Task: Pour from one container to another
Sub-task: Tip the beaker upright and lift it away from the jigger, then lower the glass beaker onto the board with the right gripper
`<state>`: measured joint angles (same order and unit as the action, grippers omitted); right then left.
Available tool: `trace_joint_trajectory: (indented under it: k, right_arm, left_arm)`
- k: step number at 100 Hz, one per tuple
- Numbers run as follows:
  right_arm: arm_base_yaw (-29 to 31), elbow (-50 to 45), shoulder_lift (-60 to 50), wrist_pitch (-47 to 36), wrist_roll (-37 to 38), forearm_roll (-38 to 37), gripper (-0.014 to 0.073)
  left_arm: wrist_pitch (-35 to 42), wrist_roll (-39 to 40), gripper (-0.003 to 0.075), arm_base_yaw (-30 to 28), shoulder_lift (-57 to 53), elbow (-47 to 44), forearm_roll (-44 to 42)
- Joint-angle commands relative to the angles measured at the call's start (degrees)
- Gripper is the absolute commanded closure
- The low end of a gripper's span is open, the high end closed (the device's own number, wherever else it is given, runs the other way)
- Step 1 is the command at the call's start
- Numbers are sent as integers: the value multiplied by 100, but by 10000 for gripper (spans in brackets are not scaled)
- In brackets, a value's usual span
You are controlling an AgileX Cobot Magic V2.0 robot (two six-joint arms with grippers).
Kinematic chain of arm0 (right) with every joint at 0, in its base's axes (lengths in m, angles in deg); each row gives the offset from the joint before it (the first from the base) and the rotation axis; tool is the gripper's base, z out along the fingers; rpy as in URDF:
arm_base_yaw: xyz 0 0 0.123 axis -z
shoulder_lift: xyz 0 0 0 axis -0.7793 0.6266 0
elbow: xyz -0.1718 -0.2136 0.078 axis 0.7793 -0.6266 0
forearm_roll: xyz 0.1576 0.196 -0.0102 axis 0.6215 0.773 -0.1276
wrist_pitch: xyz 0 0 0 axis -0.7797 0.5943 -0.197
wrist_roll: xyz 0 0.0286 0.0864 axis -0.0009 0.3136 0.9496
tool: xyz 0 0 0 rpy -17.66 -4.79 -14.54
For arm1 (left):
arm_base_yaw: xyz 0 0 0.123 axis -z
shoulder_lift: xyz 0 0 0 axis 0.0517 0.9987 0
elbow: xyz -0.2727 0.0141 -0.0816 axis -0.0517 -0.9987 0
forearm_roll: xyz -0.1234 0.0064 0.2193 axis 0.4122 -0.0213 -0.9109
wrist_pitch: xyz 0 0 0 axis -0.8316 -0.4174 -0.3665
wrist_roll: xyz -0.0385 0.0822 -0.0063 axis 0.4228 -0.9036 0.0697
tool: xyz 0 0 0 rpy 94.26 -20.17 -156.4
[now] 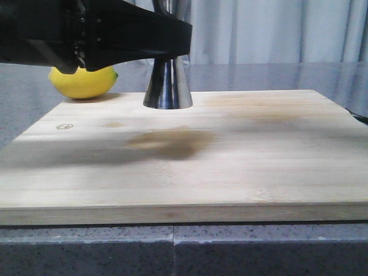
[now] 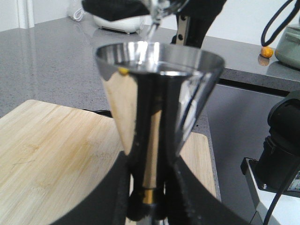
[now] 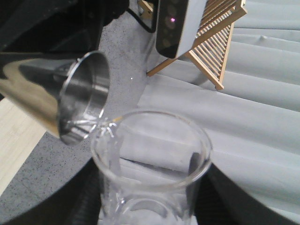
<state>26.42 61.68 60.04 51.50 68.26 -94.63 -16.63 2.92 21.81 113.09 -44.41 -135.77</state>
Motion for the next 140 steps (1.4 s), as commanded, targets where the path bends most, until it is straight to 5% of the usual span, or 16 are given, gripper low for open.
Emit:
trace_joint_trajectory:
  k: [1, 76, 140]
  right_arm:
    - [-5, 214, -126, 81, 42, 95, 431]
    - [-5, 214, -126, 623, 1400, 1481, 488]
    - [341, 214, 355, 1013, 1437, 4316, 488]
  left_arm:
    - [1057, 60, 739, -10, -237, 161, 237]
    - [1093, 60, 739, -10, -237, 161, 234]
    - [1144, 60, 739, -10, -237, 161, 153]
